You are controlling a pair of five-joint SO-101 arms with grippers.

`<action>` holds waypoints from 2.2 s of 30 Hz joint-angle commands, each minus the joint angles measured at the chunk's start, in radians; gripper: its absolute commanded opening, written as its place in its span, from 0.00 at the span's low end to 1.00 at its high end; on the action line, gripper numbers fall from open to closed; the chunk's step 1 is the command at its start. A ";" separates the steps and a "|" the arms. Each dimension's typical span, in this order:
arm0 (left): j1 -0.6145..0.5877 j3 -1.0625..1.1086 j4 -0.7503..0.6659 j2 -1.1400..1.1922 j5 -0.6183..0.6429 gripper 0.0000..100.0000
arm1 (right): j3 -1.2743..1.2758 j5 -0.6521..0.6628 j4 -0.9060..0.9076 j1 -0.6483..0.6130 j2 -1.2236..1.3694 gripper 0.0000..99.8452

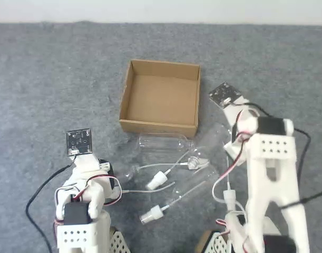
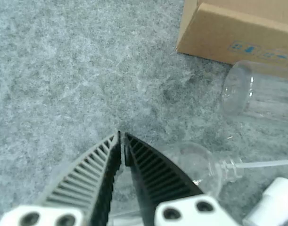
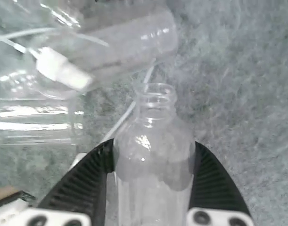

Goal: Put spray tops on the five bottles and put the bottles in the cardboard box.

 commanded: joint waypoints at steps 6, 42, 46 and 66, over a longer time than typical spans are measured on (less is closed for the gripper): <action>-0.005 -0.012 0.005 -0.014 -0.005 0.01 | 0.034 -0.144 0.005 -0.157 -0.257 0.12; -0.005 -0.012 0.005 -0.014 -0.005 0.01 | 0.080 -0.635 -0.185 -0.466 -0.498 0.12; -0.005 -0.012 0.005 -0.014 -0.005 0.01 | 0.175 -0.635 -0.237 -0.466 -0.591 0.12; -0.005 -0.012 0.005 -0.014 -0.005 0.01 | 0.641 -0.689 -0.490 -0.464 -1.133 0.12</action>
